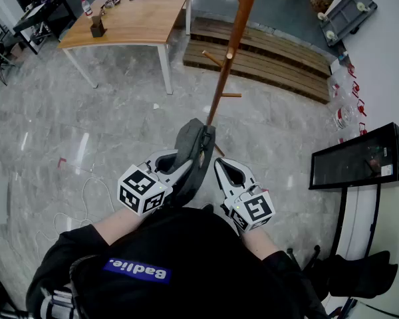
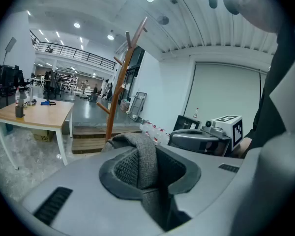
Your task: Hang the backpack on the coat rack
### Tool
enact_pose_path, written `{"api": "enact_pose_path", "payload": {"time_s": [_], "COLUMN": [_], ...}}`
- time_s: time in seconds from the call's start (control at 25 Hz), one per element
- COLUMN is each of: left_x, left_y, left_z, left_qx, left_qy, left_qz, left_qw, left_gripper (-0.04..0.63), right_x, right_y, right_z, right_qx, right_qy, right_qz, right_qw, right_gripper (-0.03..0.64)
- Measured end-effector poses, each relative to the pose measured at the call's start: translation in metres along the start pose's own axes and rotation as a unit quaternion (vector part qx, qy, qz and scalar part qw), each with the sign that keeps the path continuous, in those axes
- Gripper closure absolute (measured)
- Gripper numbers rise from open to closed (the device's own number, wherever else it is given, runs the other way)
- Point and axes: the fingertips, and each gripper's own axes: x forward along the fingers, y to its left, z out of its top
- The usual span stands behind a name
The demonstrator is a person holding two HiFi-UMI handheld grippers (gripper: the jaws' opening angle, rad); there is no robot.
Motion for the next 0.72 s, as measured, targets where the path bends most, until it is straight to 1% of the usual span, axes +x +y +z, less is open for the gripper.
{"api": "enact_pose_path", "payload": {"time_s": [0.36, 0.48, 0.72], "left_x": [0.0016, 0.0035, 0.0080], "left_y": [0.0005, -0.0003, 0.0035], "left_z": [-0.0015, -0.0041, -0.0047], "left_qx": [-0.004, -0.006, -0.007], "left_qy": [0.002, 0.005, 0.008], "left_qz": [0.007, 0.010, 0.029], "left_qw": [1.0000, 0.9999, 0.9995], "left_gripper": [0.503, 0.503, 0.503], "right_x": [0.0010, 0.0012, -0.0027], "right_y": [-0.0021, -0.0021, -0.0068], "right_z": [0.0000, -0.0020, -0.0030], "right_qx": [0.003, 0.010, 0.017], "right_qy": [0.000, 0.000, -0.004], "right_qz": [0.006, 0.015, 0.030], "right_qw": [1.000, 1.000, 0.999], "right_gripper": [0.612, 0.612, 0.612]}}
